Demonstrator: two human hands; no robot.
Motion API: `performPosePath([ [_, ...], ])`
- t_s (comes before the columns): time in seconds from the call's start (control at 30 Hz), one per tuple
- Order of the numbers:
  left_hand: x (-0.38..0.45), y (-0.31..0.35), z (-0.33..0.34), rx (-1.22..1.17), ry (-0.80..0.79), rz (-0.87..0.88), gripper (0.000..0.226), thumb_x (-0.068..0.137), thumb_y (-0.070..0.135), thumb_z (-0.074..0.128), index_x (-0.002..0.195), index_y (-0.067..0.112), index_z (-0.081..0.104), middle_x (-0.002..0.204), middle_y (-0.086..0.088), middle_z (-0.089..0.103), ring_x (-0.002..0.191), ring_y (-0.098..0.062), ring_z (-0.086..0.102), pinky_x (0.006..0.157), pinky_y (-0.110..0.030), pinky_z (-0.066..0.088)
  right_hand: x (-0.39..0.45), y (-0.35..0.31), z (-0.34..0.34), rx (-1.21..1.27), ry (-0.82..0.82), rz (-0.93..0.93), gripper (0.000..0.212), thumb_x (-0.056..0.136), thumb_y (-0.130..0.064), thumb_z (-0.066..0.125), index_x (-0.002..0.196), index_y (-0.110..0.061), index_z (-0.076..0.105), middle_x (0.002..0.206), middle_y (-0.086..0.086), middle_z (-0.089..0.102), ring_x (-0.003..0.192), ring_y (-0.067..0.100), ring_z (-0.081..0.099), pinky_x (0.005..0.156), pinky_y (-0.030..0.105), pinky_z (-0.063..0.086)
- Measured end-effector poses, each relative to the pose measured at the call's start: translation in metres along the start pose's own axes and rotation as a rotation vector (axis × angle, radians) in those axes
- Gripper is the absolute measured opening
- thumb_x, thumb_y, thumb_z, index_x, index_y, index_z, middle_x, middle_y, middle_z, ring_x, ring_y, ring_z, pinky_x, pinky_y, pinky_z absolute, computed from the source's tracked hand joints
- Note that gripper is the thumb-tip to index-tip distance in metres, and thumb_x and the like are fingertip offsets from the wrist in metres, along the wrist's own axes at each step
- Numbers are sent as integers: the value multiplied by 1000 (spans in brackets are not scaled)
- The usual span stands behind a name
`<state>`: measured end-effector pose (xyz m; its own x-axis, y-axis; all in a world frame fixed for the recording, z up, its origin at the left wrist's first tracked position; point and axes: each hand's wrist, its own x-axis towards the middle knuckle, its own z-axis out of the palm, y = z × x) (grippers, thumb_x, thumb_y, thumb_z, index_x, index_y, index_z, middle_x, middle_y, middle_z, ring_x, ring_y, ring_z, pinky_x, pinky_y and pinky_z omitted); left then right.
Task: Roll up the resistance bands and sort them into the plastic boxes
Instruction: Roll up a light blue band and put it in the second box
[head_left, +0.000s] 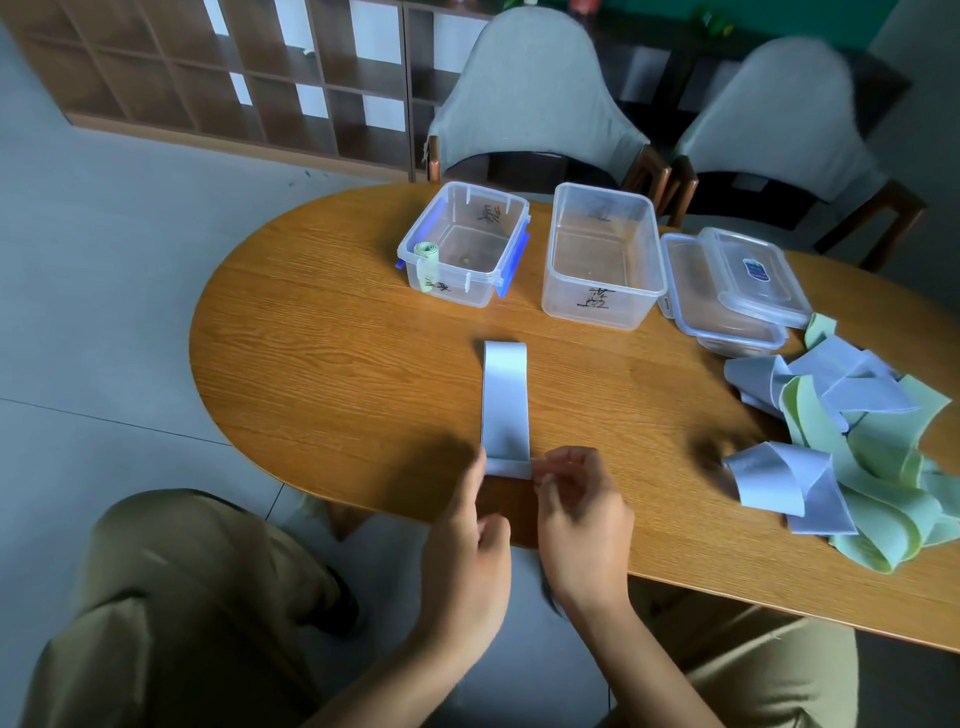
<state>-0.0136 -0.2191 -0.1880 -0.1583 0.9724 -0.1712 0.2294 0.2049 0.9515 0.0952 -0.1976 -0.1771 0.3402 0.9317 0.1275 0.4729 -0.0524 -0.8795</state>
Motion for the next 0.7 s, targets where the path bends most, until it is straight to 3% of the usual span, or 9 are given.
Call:
performPosePath([
  [0.07,0,-1,-1,-11,-2,9,68,79,19,41,144,39,42,107,50,50,89,33,46,85,-3,37,0,2,0,-29,1,-41,25,88,-3,60,97,-27,60,85,-18,72,79,-2,67,69,16,50],
  [0.1,1,-1,-1,-15,-7,9,65,84,14,44,145,36,44,116,42,54,94,32,46,84,1,34,0,3,0,-39,0,-67,26,88,-3,60,99,-26,59,86,-18,71,80,-2,67,69,18,51],
  [0.17,6,-1,-5,-12,-29,13,65,90,-1,47,146,31,46,138,22,52,116,25,44,89,1,34,-1,6,1,-49,-11,-115,28,87,-3,61,102,-26,58,89,-18,71,82,0,69,71,22,53],
  [0.27,12,-2,-14,23,-56,62,67,89,-9,44,145,28,47,143,13,53,130,10,45,95,-5,37,-4,12,1,-84,-27,-181,29,88,-3,60,106,-25,58,93,-19,69,86,0,68,72,24,53],
  [0.43,16,-5,-22,170,-53,163,63,89,-7,45,141,29,51,133,10,58,122,7,50,92,-4,36,-6,25,-1,-244,-38,-399,29,91,-2,51,110,-20,64,102,-10,62,84,12,65,65,32,52],
  [0.5,17,-8,-24,253,-58,211,63,89,-4,48,140,33,52,126,11,57,112,7,52,91,-4,35,-6,29,-1,-295,-68,-456,35,87,-1,49,112,-17,68,110,-7,64,92,15,67,70,31,54],
  [0.6,20,-15,-26,385,-33,328,64,84,-7,54,138,29,57,122,13,58,109,-5,53,97,-13,41,-4,33,0,-352,-100,-519,41,84,4,53,118,-11,70,125,1,66,112,19,65,91,29,55],
  [0.7,25,-18,-28,525,-7,489,66,80,-8,58,139,21,58,135,10,60,117,-16,50,102,-33,46,-1,37,1,-401,-123,-555,46,80,12,63,122,-5,69,132,7,65,113,24,64,96,28,50],
])
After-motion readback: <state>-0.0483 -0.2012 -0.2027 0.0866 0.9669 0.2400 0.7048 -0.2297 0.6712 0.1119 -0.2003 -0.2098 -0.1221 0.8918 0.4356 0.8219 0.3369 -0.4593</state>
